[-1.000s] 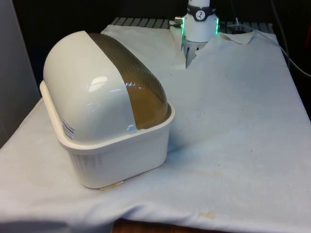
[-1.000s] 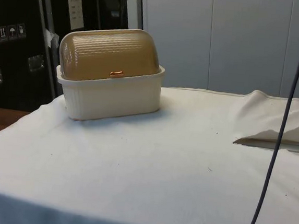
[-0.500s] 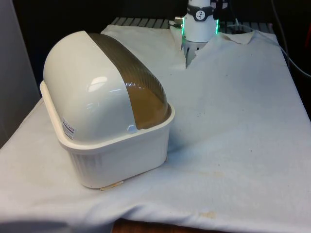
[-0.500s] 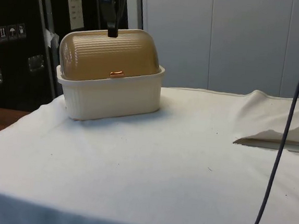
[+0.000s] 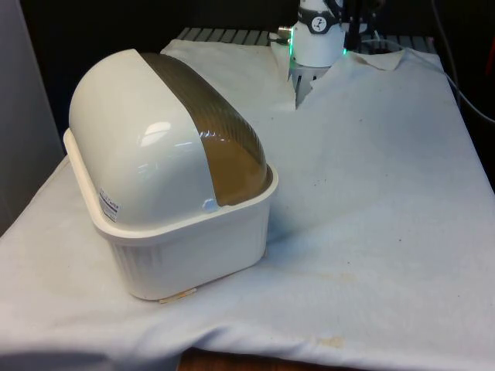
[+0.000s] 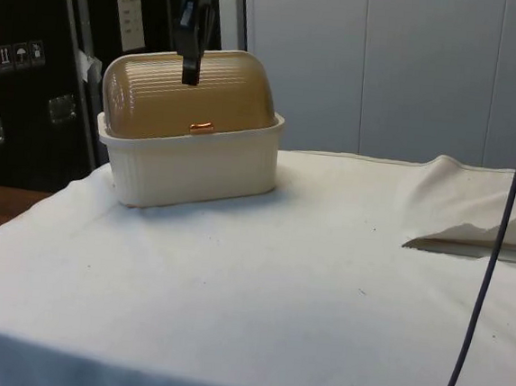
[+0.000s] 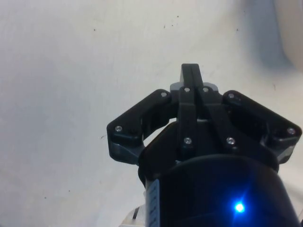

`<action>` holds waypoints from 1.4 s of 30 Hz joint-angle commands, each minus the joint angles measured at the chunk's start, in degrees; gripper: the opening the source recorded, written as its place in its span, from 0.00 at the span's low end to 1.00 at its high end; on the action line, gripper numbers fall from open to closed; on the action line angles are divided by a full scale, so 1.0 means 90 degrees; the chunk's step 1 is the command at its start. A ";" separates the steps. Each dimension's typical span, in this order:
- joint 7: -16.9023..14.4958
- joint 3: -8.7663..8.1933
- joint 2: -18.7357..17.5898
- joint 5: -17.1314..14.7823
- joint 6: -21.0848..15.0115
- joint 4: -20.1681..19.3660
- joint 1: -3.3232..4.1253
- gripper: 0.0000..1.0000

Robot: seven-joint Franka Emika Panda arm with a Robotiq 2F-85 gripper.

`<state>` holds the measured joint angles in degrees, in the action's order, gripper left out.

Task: Open the lid, then close it.

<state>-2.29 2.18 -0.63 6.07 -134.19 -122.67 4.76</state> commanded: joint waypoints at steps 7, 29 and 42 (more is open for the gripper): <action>0.0045 0.0032 0.0045 0.0216 -0.0586 -0.0388 0.0006 0.00; -0.0019 0.0019 -0.0019 0.0885 -0.1222 -0.0840 -0.0013 0.00; 0.0089 -0.0038 -0.0153 0.1579 -0.1598 -0.0993 -0.0038 0.00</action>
<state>-2.29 2.01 -2.01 18.85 -147.65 -131.38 4.53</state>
